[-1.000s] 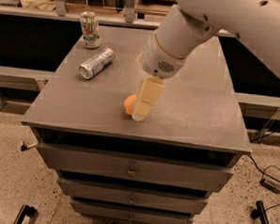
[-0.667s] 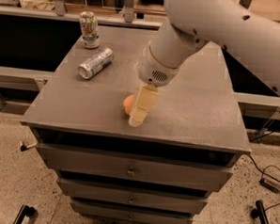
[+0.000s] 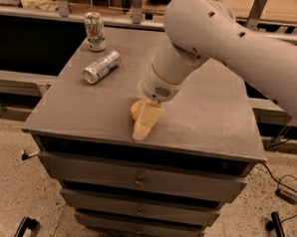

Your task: Move orange near redbull can

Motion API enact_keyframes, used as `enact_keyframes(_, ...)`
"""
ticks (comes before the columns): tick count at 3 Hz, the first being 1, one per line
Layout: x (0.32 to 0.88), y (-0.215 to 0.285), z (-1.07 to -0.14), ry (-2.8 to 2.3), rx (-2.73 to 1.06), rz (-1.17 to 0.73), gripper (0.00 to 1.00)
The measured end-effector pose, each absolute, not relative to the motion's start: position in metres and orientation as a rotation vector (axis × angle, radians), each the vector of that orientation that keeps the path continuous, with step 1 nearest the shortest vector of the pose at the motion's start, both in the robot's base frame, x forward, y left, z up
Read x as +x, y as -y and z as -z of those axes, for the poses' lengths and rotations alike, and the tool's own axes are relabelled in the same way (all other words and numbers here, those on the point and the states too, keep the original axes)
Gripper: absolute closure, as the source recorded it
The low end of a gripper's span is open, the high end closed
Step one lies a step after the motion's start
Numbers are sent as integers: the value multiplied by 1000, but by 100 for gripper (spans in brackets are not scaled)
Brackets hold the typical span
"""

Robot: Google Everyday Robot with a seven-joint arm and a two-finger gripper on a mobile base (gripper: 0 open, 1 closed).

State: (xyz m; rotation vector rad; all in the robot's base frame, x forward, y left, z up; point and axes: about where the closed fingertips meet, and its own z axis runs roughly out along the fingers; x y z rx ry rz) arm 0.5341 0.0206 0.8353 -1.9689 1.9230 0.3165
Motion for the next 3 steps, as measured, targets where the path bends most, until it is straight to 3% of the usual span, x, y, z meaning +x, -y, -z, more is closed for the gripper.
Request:
enact_keyframes(2,537,-23,-838,-1967,-1956,-333,62)
enact_keyframes(3,541,-15,-860,-1976,-1936,-333,93)
